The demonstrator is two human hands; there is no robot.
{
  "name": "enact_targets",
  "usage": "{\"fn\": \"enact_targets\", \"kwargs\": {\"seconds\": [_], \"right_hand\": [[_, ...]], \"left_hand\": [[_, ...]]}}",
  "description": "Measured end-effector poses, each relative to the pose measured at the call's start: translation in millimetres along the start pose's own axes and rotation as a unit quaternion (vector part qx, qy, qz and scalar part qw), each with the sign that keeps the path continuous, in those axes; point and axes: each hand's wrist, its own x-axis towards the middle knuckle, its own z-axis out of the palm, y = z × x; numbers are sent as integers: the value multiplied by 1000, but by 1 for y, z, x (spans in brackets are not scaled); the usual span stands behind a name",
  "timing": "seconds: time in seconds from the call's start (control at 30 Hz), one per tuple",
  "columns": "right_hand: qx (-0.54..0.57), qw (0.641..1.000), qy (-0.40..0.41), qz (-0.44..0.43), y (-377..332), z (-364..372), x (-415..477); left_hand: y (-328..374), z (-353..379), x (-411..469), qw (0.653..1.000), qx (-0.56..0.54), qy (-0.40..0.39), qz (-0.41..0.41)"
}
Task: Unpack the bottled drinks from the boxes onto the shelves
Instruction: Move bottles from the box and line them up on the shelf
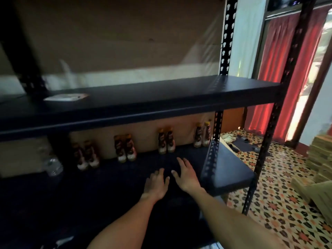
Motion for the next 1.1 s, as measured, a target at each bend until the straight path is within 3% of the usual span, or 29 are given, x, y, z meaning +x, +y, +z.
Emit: {"fn": "enact_targets", "kwargs": {"seconds": [0.13, 0.37, 0.5, 0.87, 1.1], "right_hand": [[-64, 996, -44, -54, -9, 35, -40], [-102, 982, -26, -154, -21, 76, -103], [-89, 981, -12, -175, -12, 95, -139], [-78, 991, -88, -67, 62, 141, -219], [-78, 983, -161, 46, 136, 181, -285]], "left_hand": [[-43, 15, -45, 999, 3, 40, -4], [-72, 41, -118, 990, 15, 134, 34], [-82, 78, -159, 988, 25, 147, 47], [-83, 159, -202, 999, -20, -23, -13], [-102, 241, -245, 978, -85, -175, -77]]}}
